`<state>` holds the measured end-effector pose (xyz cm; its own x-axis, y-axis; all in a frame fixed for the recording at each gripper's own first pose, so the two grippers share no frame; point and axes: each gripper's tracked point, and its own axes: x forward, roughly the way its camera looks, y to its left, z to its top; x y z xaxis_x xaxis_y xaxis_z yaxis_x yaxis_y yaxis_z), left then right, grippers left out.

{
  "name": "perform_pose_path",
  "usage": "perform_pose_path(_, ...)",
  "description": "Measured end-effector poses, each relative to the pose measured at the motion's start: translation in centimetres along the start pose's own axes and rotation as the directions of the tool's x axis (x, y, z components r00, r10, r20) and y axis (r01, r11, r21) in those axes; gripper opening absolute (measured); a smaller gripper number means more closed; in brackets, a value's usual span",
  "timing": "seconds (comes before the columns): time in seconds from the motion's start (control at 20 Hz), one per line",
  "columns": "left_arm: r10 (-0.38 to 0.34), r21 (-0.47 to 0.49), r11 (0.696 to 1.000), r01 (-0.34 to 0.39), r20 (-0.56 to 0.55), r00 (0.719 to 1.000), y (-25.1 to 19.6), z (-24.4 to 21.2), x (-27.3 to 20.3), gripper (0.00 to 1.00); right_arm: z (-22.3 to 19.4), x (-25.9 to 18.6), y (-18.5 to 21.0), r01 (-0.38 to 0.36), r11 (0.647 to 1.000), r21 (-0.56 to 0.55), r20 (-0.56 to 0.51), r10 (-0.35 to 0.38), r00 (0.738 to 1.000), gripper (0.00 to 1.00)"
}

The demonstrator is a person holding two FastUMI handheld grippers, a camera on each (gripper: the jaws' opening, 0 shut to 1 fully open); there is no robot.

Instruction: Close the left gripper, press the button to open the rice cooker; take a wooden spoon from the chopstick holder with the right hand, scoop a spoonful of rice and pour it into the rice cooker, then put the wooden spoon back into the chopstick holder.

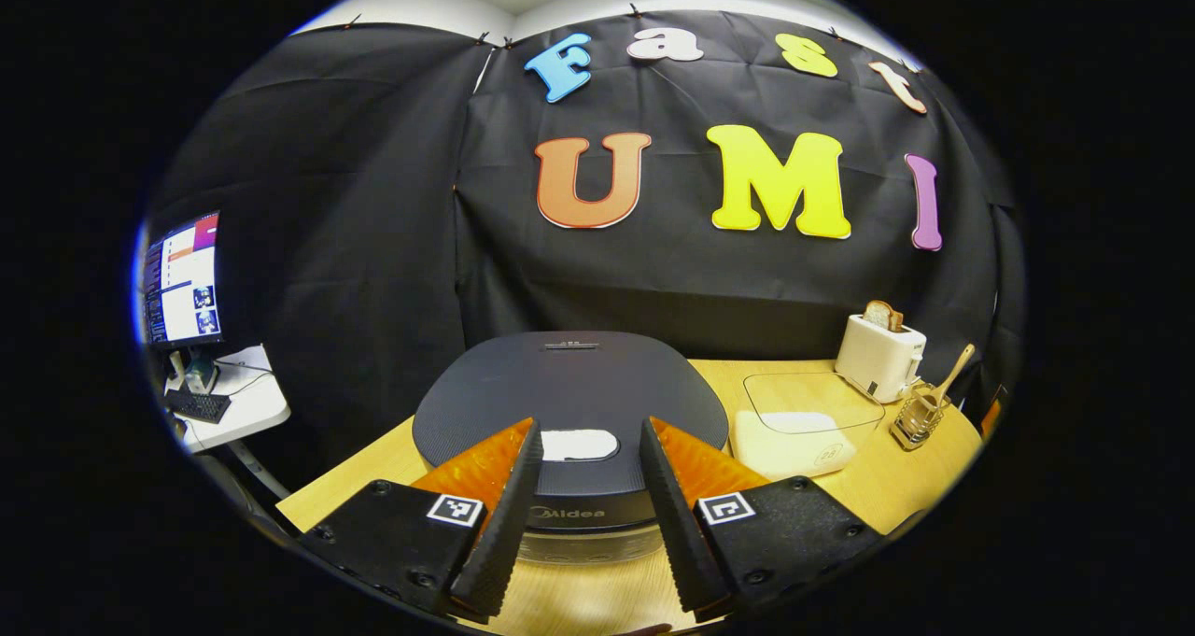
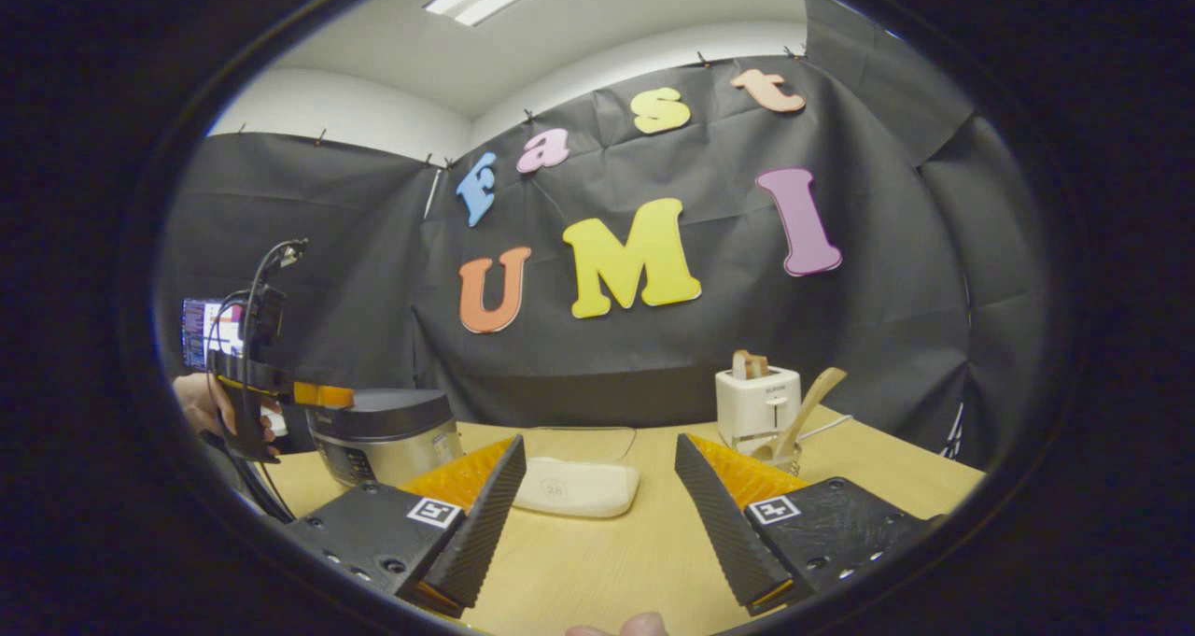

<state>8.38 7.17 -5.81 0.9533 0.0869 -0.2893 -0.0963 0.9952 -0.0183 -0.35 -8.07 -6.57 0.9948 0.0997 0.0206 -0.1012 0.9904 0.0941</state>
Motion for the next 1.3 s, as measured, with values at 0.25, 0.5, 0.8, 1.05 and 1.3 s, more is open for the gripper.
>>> perform_pose_path(0.25, 0.001, 0.009, 1.000, -0.001, -0.001, 1.000, -0.1, 0.4, 0.0, 0.77, -0.3, 0.3, -0.1, -0.004, 1.000, 0.011, -0.008, 0.004, 1.000, 0.95)
perform_pose_path(0.5, 0.046, 0.010, 0.999, -0.046, 0.040, 0.998, 0.1, 1.3, 0.0, 0.96, -0.3, 0.8, 0.1, -0.003, 1.000, 0.004, -0.013, 0.003, 1.000, 0.91)
perform_pose_path(0.8, 0.018, -0.011, 1.000, -0.017, 0.125, 0.992, -1.0, 4.1, -2.5, 0.96, 1.0, 1.0, 0.6, 0.007, 1.000, -0.016, 0.020, -0.007, 1.000, 0.95)
perform_pose_path(1.05, -0.030, 0.006, 1.000, 0.029, 0.234, 0.972, -3.7, 5.8, -6.2, 0.96, 2.5, 1.2, 1.7, 0.011, 0.999, -0.048, 0.029, -0.009, 1.000, 0.91)
perform_pose_path(1.3, -0.082, 0.033, 0.997, 0.076, 0.272, 0.959, -6.3, 4.5, -8.0, 0.96, 4.2, 0.7, 1.8, 0.054, 0.997, -0.058, 0.074, -0.050, 0.996, 0.95)
